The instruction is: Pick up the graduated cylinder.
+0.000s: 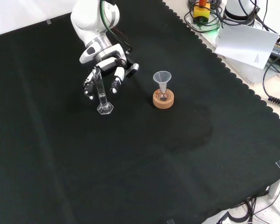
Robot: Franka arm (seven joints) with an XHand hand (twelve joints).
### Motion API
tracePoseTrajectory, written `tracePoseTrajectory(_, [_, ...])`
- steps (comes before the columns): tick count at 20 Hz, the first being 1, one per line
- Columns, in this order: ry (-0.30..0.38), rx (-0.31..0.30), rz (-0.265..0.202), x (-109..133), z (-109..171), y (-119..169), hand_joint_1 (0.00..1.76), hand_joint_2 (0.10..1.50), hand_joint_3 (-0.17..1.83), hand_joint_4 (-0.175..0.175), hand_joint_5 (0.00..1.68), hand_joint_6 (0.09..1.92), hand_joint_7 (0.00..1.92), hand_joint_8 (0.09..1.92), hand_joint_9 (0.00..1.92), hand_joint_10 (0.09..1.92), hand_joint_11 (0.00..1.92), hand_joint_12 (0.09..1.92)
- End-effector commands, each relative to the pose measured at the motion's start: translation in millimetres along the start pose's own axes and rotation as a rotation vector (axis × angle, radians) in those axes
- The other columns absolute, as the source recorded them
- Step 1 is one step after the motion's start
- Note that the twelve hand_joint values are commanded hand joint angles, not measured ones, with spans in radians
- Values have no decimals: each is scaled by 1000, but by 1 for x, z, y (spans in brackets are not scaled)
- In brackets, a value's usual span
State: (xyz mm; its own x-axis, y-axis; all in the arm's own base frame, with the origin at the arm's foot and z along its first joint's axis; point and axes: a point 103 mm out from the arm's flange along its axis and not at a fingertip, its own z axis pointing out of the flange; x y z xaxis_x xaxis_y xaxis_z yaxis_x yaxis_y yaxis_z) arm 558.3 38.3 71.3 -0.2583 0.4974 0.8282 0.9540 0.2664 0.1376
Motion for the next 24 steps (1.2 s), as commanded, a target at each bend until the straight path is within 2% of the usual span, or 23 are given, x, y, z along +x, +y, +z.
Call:
tracePoseTrajectory(1, [12, -23, -6, 1, 3, 3, 942, 1040, -175, -39, 515, 87, 415, 606, 632, 542, 401, 1296])
tracePoseTrajectory(2, [35, -42, -6, -3, -9, -1, 943, 1042, -175, -39, 516, 87, 415, 605, 633, 541, 403, 1296])
tracePoseTrajectory(4, [48, -39, -8, -6, -15, -4, 944, 1049, -175, -38, 518, 87, 415, 604, 638, 540, 410, 1295])
tracePoseTrajectory(18, [69, 4, -40, -3, -14, -2, 977, 1103, -175, -44, 580, 93, 448, 587, 732, 483, 565, 1206])
tracePoseTrajectory(23, [47, 4, -32, -1, -8, 1, 979, 1098, -175, -44, 572, 90, 446, 586, 732, 478, 569, 1202])
tracePoseTrajectory(24, [54, -8, -32, -4, -14, -1, 979, 1097, -175, -44, 572, 90, 446, 586, 732, 478, 570, 1202])
